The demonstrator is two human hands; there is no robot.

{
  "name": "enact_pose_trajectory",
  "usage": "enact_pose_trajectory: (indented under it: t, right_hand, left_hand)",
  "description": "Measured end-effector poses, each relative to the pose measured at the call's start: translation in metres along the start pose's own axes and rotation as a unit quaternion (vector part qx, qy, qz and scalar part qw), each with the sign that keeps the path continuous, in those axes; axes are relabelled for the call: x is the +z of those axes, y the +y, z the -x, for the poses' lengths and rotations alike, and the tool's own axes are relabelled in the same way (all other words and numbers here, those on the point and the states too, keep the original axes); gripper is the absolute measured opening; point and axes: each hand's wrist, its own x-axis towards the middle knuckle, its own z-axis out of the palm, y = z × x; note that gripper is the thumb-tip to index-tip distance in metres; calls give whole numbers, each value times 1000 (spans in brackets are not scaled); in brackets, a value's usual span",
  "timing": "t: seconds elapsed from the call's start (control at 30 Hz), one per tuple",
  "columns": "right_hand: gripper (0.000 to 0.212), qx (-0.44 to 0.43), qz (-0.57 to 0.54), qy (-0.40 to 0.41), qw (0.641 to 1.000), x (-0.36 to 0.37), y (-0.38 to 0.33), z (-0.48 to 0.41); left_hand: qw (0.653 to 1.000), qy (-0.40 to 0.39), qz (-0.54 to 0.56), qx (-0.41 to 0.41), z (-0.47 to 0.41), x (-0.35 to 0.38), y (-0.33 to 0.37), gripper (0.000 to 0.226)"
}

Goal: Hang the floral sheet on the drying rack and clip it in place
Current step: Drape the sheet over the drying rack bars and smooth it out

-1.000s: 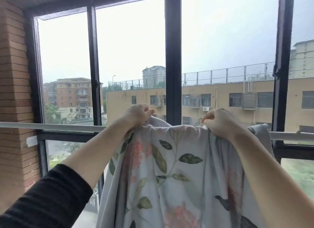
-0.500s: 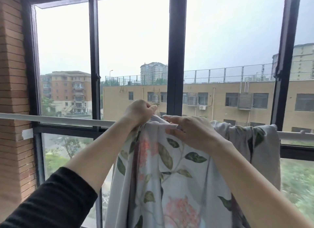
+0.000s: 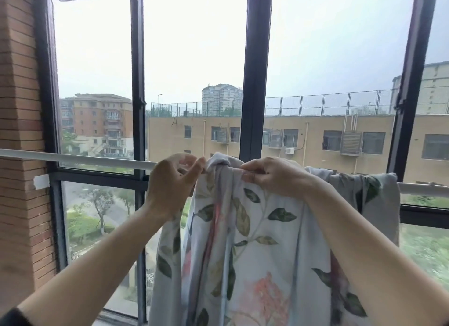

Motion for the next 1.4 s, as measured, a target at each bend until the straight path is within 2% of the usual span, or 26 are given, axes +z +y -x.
enact_pose_trajectory:
  t: [0.13, 0.3, 0.4, 0.5, 0.57, 0.67, 0.83, 0.97, 1.1, 1.17, 1.33, 1.4]
  right_hand:
    - [34, -2, -2, -2, 1000, 3, 1, -5]
    - [31, 5, -11, -5, 1000, 2, 5, -5]
    - [30, 5, -14, -4, 1000, 1, 5, -4]
    - [29, -3, -14, -5, 1000, 2, 4, -5]
    - [29, -5, -16, -9, 1000, 3, 4, -7]
    - [31, -6, -18, -6, 1000, 4, 6, -8]
    - [31, -1, -13, -3, 1000, 3, 9, -6]
    - [33, 4, -23, -7, 1000, 3, 9, -7]
    - [33, 3, -29, -12, 1000, 3, 9, -7]
    - [34, 3, -30, -12, 999, 2, 9, -7]
    - [33, -4, -33, -10, 999, 1, 8, -4]
    - [33, -3, -33, -8, 999, 2, 9, -5]
  left_hand:
    - [999, 2, 28, -35, 40, -15, -10, 56]
    - [991, -54, 62, -103, 81, -16, -41, 98]
    - [985, -104, 61, -124, 104, -6, -56, 108]
    - [973, -121, 109, -162, 122, 6, -62, 112]
    - [966, -128, 122, -188, 130, 13, -62, 108]
    - [953, -160, 144, -213, 138, 26, -61, 83]
    - [942, -184, 150, -239, 147, 42, -64, 61]
    - [931, -181, 121, -291, 152, 52, -71, 55]
    - [920, -187, 175, -296, 157, 52, -78, 65]
    - [916, -170, 205, -299, 157, 46, -80, 54]
    - [893, -190, 224, -341, 148, 18, -71, 29]
    - [882, -164, 249, -364, 142, 4, -67, 30]
